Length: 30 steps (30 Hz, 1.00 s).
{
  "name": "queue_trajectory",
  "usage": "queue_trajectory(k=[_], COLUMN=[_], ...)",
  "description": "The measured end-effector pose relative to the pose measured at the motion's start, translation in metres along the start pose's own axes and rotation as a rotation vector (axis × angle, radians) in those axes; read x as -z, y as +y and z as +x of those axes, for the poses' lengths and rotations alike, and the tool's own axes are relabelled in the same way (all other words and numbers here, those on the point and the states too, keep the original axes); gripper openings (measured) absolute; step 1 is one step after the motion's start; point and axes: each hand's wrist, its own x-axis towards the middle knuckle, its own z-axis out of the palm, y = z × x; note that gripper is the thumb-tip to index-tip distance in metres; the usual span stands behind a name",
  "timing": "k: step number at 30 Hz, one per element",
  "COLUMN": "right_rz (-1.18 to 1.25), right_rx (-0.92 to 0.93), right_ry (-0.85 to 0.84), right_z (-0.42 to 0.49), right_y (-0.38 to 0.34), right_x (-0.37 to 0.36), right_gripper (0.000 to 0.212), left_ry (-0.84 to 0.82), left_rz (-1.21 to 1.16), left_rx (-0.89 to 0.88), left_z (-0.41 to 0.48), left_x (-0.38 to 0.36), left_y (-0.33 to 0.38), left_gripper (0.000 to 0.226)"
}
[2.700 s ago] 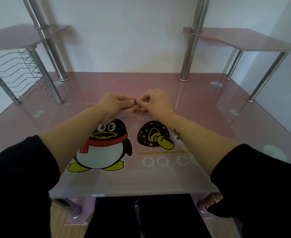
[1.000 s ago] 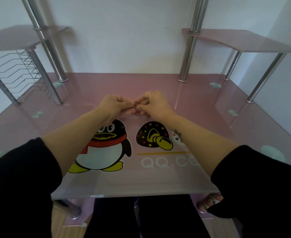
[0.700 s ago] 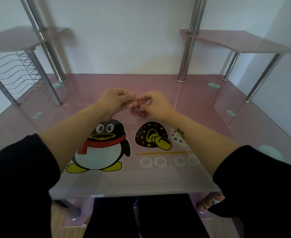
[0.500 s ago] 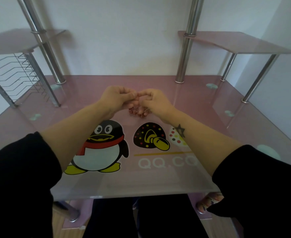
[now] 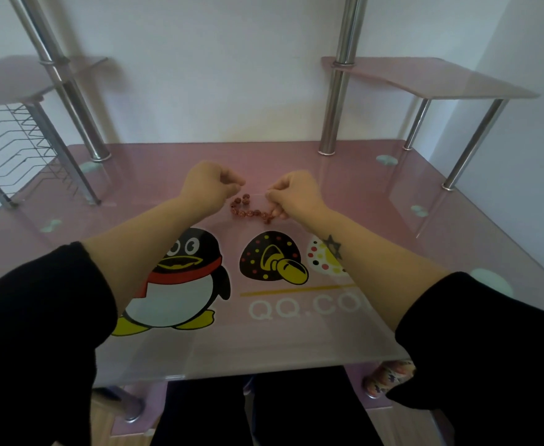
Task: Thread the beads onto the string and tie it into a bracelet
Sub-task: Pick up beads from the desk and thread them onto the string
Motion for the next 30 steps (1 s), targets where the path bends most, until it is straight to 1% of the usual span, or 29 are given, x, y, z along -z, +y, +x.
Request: queue_trajectory(k=[3,7,9,12,15,19,26,30], right_rz=[-0.047,-0.084,-0.097,-0.12,-0.127,-0.132,-0.19,-0.217], right_rx=[-0.013,-0.045,-0.048,-0.048,-0.037,-0.024,-0.027,-0.005], right_ry=[0.046,0.113,0.121,0.101,0.085,0.086,0.112,0.119], right_z=[0.004,0.009,0.012,0.015,0.017,0.017,0.01,0.007], right_y=[0.004,0.007,0.009,0.01,0.01,0.01,0.009,0.006], right_x=[0.003,0.008,0.01,0.011,0.011,0.011,0.009,0.009], right_gripper=[0.015,0.024,0.025,0.023,0.016,0.012,0.017,0.017], left_ry=[-0.014,-0.073,-0.104,-0.161,-0.213,-0.218,-0.274,-0.229], left_rz=[0.063,0.141,0.199,0.306,0.364,0.353,0.305,0.285], left_rx=[-0.026,-0.075,-0.091,-0.064,-0.022,-0.002,0.068,0.104], left_z=[0.007,0.02,0.028,0.035,0.036,0.033,0.02,0.017], left_x=[-0.004,-0.013,-0.019,-0.026,-0.025,-0.017,-0.003,0.002], left_y=[0.001,0.005,0.009,0.014,0.015,0.012,0.007,0.004], left_gripper=[0.015,0.017,0.019,0.022,0.018,0.014,0.019,0.021])
